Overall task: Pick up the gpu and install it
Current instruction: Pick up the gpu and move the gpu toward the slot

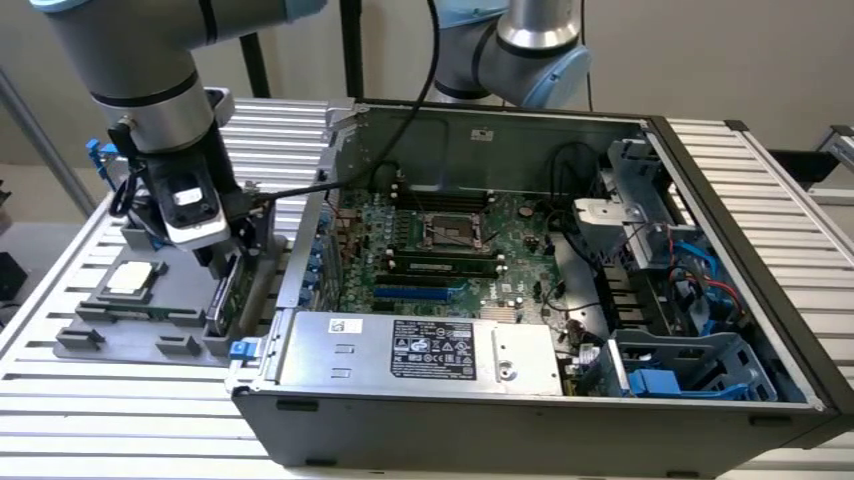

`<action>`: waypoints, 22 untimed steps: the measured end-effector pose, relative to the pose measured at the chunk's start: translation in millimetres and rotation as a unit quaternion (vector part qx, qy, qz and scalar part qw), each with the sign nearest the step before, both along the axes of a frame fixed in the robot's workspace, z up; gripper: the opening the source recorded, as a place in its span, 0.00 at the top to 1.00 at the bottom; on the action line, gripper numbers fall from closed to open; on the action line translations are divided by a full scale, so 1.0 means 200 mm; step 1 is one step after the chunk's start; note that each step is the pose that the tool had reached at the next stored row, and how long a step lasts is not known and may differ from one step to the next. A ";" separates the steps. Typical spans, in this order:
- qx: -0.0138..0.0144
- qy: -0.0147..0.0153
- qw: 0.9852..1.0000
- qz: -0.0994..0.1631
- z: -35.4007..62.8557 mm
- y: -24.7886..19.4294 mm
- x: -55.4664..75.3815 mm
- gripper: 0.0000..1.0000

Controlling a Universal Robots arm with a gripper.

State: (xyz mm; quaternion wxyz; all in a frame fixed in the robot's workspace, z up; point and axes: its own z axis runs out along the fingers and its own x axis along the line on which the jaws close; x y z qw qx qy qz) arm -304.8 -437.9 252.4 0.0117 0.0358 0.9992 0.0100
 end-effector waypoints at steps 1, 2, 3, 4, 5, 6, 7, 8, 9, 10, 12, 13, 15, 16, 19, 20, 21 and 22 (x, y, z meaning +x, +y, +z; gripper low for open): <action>0.000 0.000 1.000 0.000 -0.009 0.000 0.00 0.00; 0.000 0.000 1.000 -0.001 -0.018 0.000 0.00 0.00; 0.000 0.000 1.000 -0.002 -0.027 0.000 0.00 0.00; 0.000 0.000 1.000 -0.004 -0.036 0.000 0.00 0.00; 0.000 0.000 1.000 -0.005 -0.043 0.000 0.00 0.00; 0.000 0.000 1.000 -0.006 -0.050 0.000 0.00 0.00; 0.000 0.000 1.000 -0.007 -0.055 0.000 0.00 0.00; 0.000 0.000 1.000 -0.008 -0.060 0.001 0.00 0.00; 0.000 0.000 1.000 -0.008 -0.065 0.001 0.00 0.00; 0.000 0.000 1.000 -0.008 -0.068 0.002 0.00 0.00; 0.000 0.000 1.000 -0.008 -0.072 0.004 0.00 0.00; 0.000 0.000 1.000 -0.009 -0.073 0.005 0.00 0.00; 0.000 0.000 1.000 -0.009 -0.076 0.009 0.00 0.00; 0.000 0.000 1.000 -0.009 -0.076 0.012 0.00 0.00; 0.000 0.000 1.000 -0.009 -0.078 0.018 0.00 0.00; 0.000 0.000 1.000 -0.009 -0.078 0.018 0.00 0.00; 0.000 0.000 1.000 -0.009 -0.079 0.018 0.00 0.00; 0.000 0.000 1.000 -0.009 -0.080 0.019 0.00 1.00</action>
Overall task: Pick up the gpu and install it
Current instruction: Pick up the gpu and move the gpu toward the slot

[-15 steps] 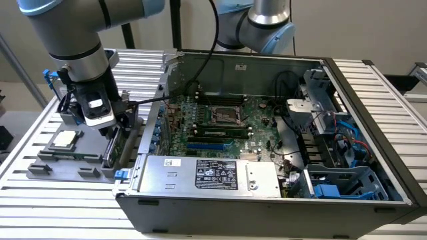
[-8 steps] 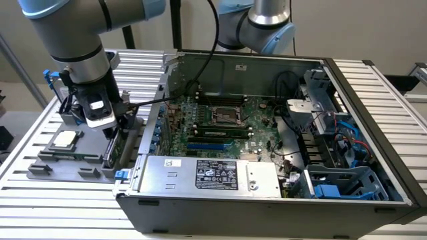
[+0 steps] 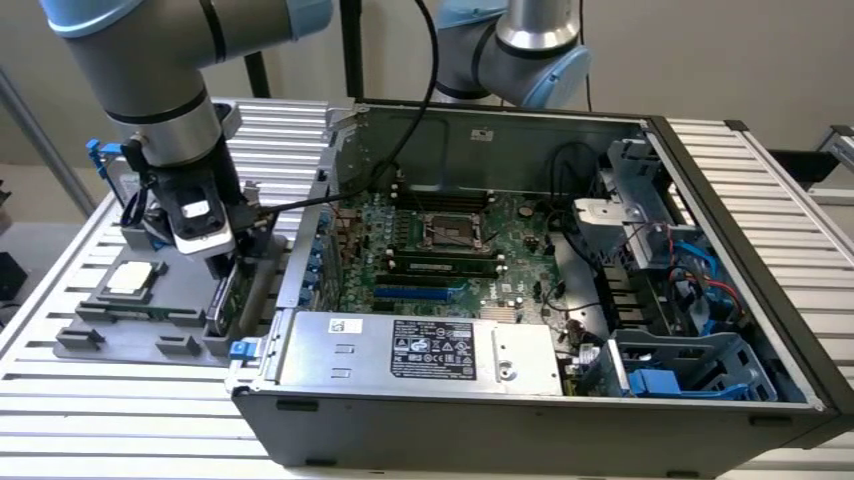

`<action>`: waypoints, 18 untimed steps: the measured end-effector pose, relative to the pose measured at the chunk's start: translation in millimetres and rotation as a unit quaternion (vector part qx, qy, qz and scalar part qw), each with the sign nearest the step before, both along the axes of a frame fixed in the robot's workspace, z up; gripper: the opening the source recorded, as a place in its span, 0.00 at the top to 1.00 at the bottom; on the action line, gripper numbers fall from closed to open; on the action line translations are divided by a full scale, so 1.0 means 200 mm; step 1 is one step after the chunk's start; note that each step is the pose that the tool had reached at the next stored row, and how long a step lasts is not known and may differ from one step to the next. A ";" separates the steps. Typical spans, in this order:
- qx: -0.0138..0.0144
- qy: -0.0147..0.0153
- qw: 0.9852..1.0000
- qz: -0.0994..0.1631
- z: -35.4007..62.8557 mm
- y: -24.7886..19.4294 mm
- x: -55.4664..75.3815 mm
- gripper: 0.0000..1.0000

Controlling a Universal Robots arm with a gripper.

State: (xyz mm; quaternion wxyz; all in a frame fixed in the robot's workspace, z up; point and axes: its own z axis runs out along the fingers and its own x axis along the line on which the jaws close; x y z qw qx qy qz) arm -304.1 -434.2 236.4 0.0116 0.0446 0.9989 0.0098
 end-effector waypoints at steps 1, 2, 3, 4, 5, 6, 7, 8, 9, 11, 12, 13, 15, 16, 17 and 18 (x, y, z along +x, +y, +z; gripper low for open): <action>0.000 0.000 1.000 0.000 -0.001 0.000 0.00 1.00; 0.000 0.000 1.000 0.000 -0.001 0.000 0.00 1.00; 0.000 0.000 1.000 0.000 -0.001 0.000 0.00 1.00; 0.000 0.000 1.000 0.000 -0.001 0.000 0.00 1.00; 0.000 0.000 1.000 0.000 -0.001 0.000 0.00 1.00; 0.000 0.000 1.000 0.000 -0.001 0.000 0.00 1.00; 0.000 0.000 1.000 0.000 -0.001 0.001 0.00 1.00; 0.000 0.000 1.000 0.000 -0.001 0.000 0.00 1.00; 0.000 0.000 1.000 0.000 -0.001 0.001 0.00 1.00; 0.000 0.000 1.000 0.000 -0.001 0.000 0.00 1.00; 0.000 0.000 1.000 0.000 -0.001 0.000 0.00 1.00; 0.000 0.000 1.000 0.000 -0.002 0.001 0.00 1.00; 0.000 0.000 1.000 0.002 -0.002 0.000 0.00 1.00; 0.000 0.000 1.000 0.008 -0.002 0.000 0.00 1.00; 0.000 0.000 1.000 0.016 -0.002 0.001 0.00 1.00; 0.000 0.000 1.000 0.024 -0.002 0.001 0.00 1.00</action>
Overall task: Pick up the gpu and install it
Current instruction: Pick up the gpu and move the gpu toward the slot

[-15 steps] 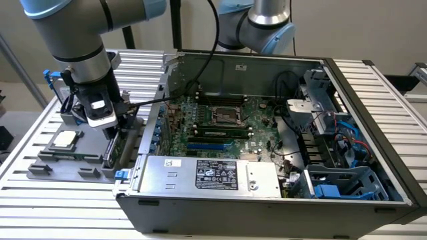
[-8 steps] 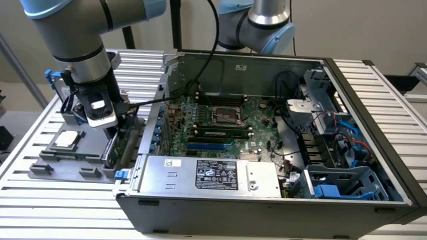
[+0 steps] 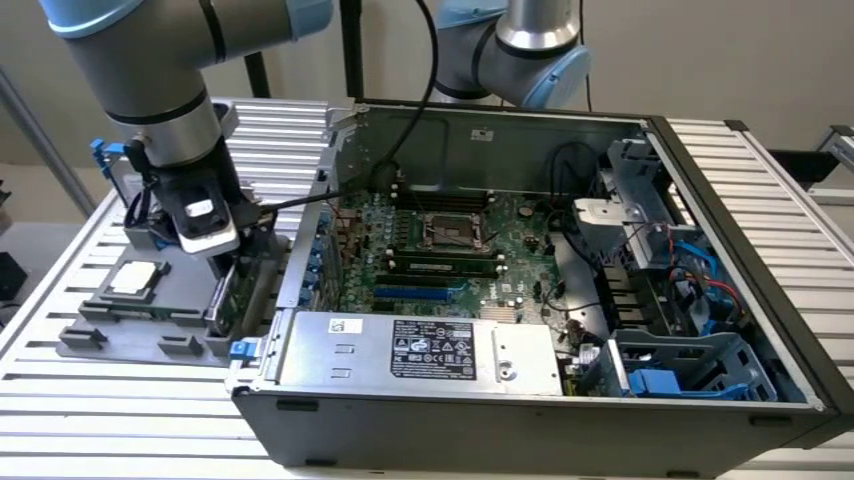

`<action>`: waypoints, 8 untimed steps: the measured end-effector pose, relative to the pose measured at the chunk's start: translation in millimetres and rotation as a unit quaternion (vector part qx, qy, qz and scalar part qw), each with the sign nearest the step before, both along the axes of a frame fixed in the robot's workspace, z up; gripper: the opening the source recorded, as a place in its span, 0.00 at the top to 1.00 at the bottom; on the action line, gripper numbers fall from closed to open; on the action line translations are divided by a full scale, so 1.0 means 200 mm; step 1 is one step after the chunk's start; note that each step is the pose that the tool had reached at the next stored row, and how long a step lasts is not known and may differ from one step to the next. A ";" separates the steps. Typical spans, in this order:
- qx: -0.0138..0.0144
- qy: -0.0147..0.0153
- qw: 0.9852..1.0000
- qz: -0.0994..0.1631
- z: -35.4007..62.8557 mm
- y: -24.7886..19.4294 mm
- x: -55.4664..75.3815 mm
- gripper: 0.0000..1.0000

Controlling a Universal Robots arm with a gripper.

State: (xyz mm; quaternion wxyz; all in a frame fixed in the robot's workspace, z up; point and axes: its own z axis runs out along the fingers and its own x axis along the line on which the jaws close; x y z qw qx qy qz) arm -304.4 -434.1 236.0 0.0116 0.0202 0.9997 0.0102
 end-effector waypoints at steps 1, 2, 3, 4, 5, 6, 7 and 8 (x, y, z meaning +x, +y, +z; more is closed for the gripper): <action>0.000 0.000 1.000 0.009 0.000 0.000 0.00 1.00; 0.000 0.000 1.000 0.017 0.000 0.000 0.00 1.00; 0.000 0.000 1.000 0.021 0.000 0.000 0.00 1.00; 0.000 0.000 1.000 0.022 0.000 0.000 0.00 1.00; 0.000 0.000 1.000 0.023 0.000 0.000 0.00 1.00; 0.000 0.000 1.000 0.023 0.000 0.000 0.00 1.00; 0.000 0.000 1.000 0.023 0.000 0.000 0.00 1.00; 0.000 0.000 1.000 0.023 0.000 0.000 0.00 1.00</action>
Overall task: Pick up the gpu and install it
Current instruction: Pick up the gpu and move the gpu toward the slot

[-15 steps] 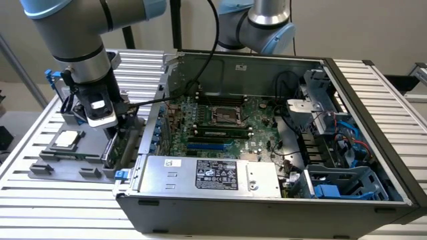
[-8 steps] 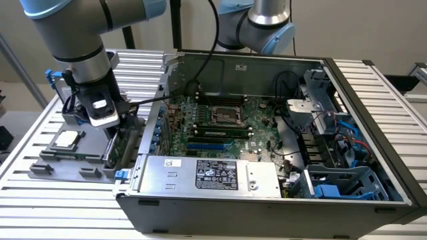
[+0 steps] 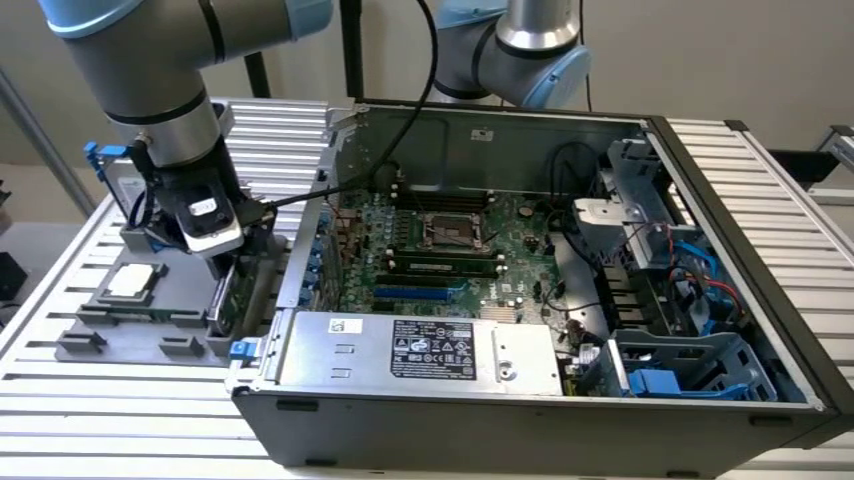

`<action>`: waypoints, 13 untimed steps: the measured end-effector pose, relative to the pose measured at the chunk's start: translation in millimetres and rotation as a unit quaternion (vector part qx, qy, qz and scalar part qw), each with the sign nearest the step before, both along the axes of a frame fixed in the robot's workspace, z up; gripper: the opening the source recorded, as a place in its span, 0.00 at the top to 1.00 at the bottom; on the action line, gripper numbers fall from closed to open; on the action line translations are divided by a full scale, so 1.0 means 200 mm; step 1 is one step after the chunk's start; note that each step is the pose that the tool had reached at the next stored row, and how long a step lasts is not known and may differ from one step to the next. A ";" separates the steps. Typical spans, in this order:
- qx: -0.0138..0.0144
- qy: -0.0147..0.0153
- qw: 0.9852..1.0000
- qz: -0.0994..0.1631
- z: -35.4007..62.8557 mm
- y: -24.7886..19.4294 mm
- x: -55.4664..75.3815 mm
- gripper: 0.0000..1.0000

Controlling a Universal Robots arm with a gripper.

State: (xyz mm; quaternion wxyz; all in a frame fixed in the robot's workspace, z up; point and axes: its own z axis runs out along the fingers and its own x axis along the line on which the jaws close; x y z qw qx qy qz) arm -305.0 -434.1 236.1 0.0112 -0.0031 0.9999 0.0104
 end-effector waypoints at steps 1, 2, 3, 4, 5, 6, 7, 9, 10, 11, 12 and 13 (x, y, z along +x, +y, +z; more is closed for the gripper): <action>0.000 0.000 1.000 0.000 0.000 0.000 0.00 1.00; 0.000 0.000 1.000 0.000 0.000 0.000 0.00 1.00; 0.000 0.000 1.000 0.000 0.000 0.000 0.00 1.00; 0.000 0.000 1.000 0.000 0.000 0.000 0.00 1.00; 0.000 0.000 1.000 0.000 0.000 0.000 0.00 1.00; 0.000 0.000 1.000 0.000 0.002 0.000 0.00 1.00; 0.000 0.000 1.000 0.000 0.008 0.000 0.00 1.00; 0.000 0.000 1.000 0.000 0.029 0.000 0.00 1.00; 0.000 0.000 1.000 0.000 0.047 0.000 0.00 1.00; 0.000 0.000 1.000 0.000 0.069 0.000 0.00 1.00; 0.000 0.000 1.000 0.000 0.092 0.000 0.00 1.00; 0.000 0.000 1.000 0.000 0.114 0.000 0.00 1.00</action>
